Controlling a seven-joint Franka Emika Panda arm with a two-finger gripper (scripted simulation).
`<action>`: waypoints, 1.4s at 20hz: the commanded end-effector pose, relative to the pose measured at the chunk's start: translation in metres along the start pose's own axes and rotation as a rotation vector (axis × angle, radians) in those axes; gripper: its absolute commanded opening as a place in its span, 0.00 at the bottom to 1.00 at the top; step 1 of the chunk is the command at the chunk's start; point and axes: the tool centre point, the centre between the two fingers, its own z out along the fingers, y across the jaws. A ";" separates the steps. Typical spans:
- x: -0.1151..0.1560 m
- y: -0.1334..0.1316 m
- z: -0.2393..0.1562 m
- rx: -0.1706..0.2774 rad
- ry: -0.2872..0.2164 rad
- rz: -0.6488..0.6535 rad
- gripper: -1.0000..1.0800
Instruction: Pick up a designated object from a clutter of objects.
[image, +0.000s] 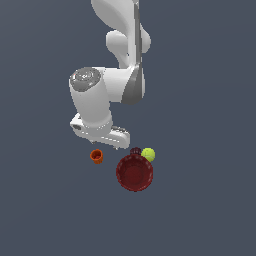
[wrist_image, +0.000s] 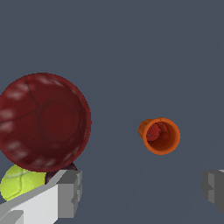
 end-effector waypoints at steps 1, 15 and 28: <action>0.005 0.016 0.023 0.000 0.004 0.048 0.96; 0.009 0.054 0.075 -0.008 0.008 0.152 0.96; 0.008 0.056 0.120 -0.008 0.010 0.156 0.96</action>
